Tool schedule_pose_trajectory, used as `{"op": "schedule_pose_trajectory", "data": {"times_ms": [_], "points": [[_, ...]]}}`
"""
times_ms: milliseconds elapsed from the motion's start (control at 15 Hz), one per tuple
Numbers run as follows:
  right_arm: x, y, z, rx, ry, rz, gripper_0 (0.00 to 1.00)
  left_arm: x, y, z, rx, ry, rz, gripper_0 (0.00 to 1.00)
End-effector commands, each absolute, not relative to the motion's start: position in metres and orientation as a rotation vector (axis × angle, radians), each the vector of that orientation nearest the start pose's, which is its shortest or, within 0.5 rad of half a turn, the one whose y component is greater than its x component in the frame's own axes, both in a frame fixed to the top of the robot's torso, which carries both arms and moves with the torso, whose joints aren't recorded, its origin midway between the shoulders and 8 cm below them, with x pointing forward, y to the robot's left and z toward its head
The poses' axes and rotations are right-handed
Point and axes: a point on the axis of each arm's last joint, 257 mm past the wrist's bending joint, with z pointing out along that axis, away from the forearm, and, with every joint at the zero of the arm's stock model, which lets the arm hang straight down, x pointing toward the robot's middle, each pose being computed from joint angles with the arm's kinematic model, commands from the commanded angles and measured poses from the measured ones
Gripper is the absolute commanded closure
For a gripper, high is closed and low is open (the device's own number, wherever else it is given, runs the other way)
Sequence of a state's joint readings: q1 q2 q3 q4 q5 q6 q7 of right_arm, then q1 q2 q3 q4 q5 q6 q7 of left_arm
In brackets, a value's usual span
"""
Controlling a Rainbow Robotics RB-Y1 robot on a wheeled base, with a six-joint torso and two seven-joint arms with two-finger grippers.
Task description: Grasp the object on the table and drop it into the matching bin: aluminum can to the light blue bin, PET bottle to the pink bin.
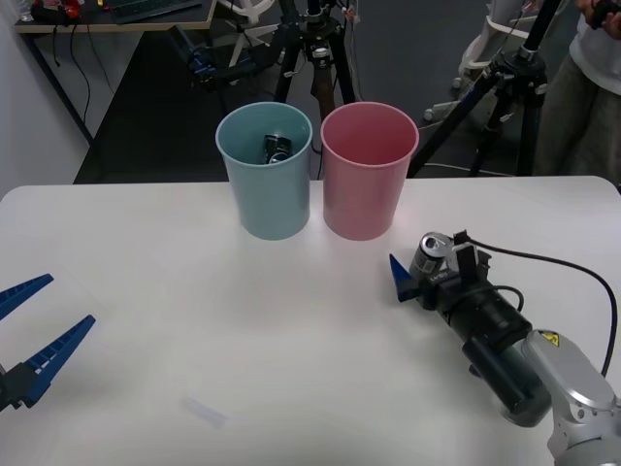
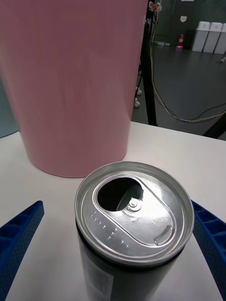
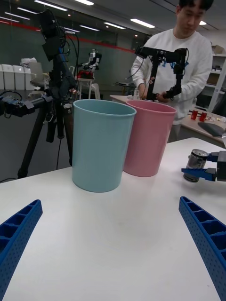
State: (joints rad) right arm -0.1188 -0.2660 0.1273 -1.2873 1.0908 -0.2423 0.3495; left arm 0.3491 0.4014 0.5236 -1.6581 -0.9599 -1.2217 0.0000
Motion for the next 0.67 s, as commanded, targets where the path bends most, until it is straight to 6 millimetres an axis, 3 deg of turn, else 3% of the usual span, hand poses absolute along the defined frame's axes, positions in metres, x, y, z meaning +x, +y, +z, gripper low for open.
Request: {"op": "schedule_pose_trajectory", "data": {"times_ms": [67, 133, 200, 267, 667], "points": [[0.5535, -0.1909, -0.2962, -0.375, 1.675, 0.155, 0.0, 0.3423, 0.3297, -0.1689, 0.465, 1.441, -0.567, 0.0], [0.5535, -0.1903, -0.2965, -0.372, 1.676, 0.156, 0.0, 0.3423, 0.3297, -0.1689, 0.465, 1.441, -0.567, 0.0], [0.5533, -0.1895, -0.2967, -0.374, 1.677, 0.157, 0.35, 0.3423, 0.3297, -0.1689, 0.465, 1.441, -0.567, 0.0], [0.5532, -0.1892, -0.297, -0.373, 1.678, 0.158, 1.0, 0.3423, 0.3297, -0.1689, 0.465, 1.441, -0.567, 0.0], [0.5532, -0.1892, -0.297, -0.378, 1.676, 0.154, 1.0, 0.3423, 0.3297, -0.1689, 0.465, 1.441, -0.567, 0.0]]}}
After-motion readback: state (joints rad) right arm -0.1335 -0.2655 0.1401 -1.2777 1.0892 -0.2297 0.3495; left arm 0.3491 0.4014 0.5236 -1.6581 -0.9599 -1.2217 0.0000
